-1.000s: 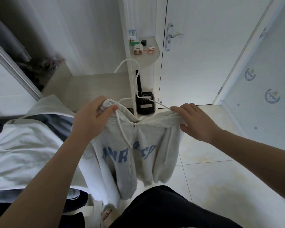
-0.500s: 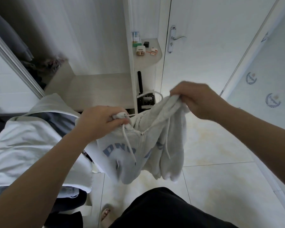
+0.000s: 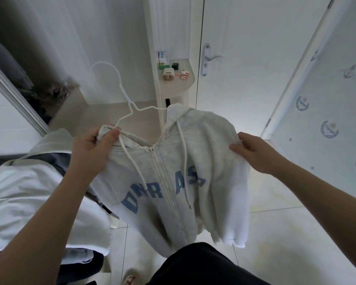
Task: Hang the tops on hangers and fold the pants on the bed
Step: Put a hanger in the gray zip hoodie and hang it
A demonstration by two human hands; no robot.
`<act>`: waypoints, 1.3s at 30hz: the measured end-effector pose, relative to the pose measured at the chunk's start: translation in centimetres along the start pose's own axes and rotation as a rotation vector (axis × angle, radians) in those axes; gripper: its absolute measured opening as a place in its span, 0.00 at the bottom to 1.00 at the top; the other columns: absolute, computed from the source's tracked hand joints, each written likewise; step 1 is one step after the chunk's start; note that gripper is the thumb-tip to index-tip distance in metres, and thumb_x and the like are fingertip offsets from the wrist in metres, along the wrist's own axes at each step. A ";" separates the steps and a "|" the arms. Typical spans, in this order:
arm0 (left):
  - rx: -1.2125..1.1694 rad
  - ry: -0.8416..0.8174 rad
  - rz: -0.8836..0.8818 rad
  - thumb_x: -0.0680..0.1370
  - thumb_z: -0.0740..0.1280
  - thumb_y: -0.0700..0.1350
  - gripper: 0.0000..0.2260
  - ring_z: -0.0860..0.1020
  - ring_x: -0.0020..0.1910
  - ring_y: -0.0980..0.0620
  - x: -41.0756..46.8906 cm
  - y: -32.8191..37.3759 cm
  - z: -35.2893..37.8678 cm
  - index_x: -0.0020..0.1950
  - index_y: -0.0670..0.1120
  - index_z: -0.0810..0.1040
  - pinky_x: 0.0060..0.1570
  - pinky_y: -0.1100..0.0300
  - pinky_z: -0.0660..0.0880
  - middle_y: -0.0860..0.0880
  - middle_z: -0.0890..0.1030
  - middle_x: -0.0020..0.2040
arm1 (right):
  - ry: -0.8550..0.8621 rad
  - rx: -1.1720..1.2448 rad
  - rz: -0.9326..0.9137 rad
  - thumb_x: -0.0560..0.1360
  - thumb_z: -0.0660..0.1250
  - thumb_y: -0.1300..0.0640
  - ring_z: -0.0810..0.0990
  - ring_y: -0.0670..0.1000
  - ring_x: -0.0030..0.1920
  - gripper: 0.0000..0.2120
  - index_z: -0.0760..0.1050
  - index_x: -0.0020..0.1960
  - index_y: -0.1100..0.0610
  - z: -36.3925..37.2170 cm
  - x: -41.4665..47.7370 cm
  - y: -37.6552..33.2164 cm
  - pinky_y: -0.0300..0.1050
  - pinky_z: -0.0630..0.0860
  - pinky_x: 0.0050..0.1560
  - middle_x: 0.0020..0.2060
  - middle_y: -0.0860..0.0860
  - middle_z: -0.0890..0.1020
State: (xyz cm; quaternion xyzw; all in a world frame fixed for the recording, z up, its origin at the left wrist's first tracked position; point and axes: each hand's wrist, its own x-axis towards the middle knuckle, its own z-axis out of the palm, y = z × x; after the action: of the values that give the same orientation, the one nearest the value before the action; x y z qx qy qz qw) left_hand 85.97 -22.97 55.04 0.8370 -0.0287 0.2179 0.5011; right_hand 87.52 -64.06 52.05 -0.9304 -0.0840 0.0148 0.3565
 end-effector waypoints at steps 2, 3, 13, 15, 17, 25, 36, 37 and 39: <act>0.090 -0.059 0.057 0.80 0.69 0.50 0.14 0.78 0.37 0.68 0.2 0.2 -0.1 0.38 0.67 0.81 0.38 0.73 0.71 0.66 0.81 0.35 | 0.117 0.093 0.029 0.80 0.65 0.49 0.65 0.43 0.25 0.12 0.71 0.40 0.51 -0.5 0.2 0.0 0.35 0.62 0.26 0.23 0.43 0.69; 0.137 -0.086 0.063 0.80 0.69 0.51 0.14 0.78 0.38 0.67 0.3 0.2 -0.1 0.39 0.68 0.80 0.39 0.70 0.72 0.67 0.81 0.36 | 0.171 0.121 0.017 0.80 0.66 0.49 0.65 0.43 0.24 0.10 0.73 0.40 0.50 -1.1 0.4 -0.3 0.35 0.62 0.25 0.23 0.44 0.70; 0.440 -0.134 0.237 0.80 0.68 0.57 0.09 0.79 0.40 0.55 0.3 -0.7 1.0 0.51 0.54 0.83 0.41 0.60 0.73 0.59 0.82 0.40 | 0.152 0.603 -0.165 0.79 0.67 0.50 0.75 0.43 0.41 0.09 0.80 0.43 0.52 -4.1 0.7 -2.6 0.34 0.72 0.42 0.40 0.44 0.80; 0.326 -0.082 0.186 0.79 0.68 0.55 0.04 0.79 0.41 0.63 0.0 -0.4 1.3 0.47 0.59 0.82 0.42 0.71 0.71 0.64 0.82 0.41 | 0.037 0.680 -0.139 0.80 0.67 0.52 0.79 0.45 0.48 0.09 0.79 0.50 0.59 -3.6 0.4 -2.1 0.36 0.75 0.48 0.50 0.47 0.84; 0.194 -0.013 0.126 0.80 0.69 0.52 0.07 0.78 0.42 0.67 -0.2 0.2 1.6 0.44 0.64 0.80 0.41 0.75 0.70 0.67 0.81 0.41 | -0.027 0.683 -0.090 0.78 0.69 0.51 0.80 0.46 0.47 0.09 0.76 0.49 0.57 -3.0 0.2 -1.8 0.39 0.75 0.46 0.52 0.48 0.84; 0.168 -0.104 0.153 0.81 0.68 0.51 0.15 0.77 0.38 0.68 -0.4 1.9 1.6 0.40 0.71 0.77 0.37 0.78 0.68 0.67 0.80 0.37 | -0.026 0.331 -0.114 0.77 0.72 0.53 0.79 0.45 0.44 0.02 0.81 0.48 0.46 -2.0 0.7 -2.4 0.44 0.73 0.49 0.44 0.52 0.83; 0.242 -0.389 0.277 0.79 0.58 0.62 0.10 0.80 0.42 0.56 -1.9 3.8 5.0 0.49 0.64 0.77 0.46 0.50 0.79 0.58 0.82 0.42 | -0.268 0.150 -0.258 0.82 0.63 0.48 0.73 0.40 0.29 0.15 0.81 0.43 0.55 1.3 1.7 -11.2 0.31 0.69 0.34 0.28 0.39 0.77; 0.233 -0.376 0.277 0.80 0.59 0.60 0.08 0.80 0.42 0.56 -1.9 3.5 4.8 0.49 0.64 0.77 0.45 0.50 0.78 0.57 0.82 0.42 | -0.254 0.119 -0.260 0.82 0.62 0.47 0.72 0.41 0.29 0.16 0.81 0.42 0.53 1.7 1.6 -11.3 0.32 0.68 0.34 0.28 0.39 0.77; 0.179 -0.309 0.261 0.82 0.61 0.55 0.07 0.80 0.41 0.54 -1.9 3.2 4.4 0.49 0.63 0.78 0.43 0.51 0.77 0.55 0.83 0.41 | -0.262 0.003 -0.275 0.82 0.61 0.46 0.72 0.41 0.27 0.16 0.79 0.40 0.51 2.3 1.5 -11.4 0.34 0.66 0.32 0.29 0.41 0.76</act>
State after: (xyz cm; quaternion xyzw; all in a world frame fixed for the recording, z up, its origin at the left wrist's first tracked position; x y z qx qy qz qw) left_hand 84.86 -28.66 55.12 0.8907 -0.1939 0.1519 0.3821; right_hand 87.13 -53.95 57.94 -0.8998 -0.2559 0.0869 0.3425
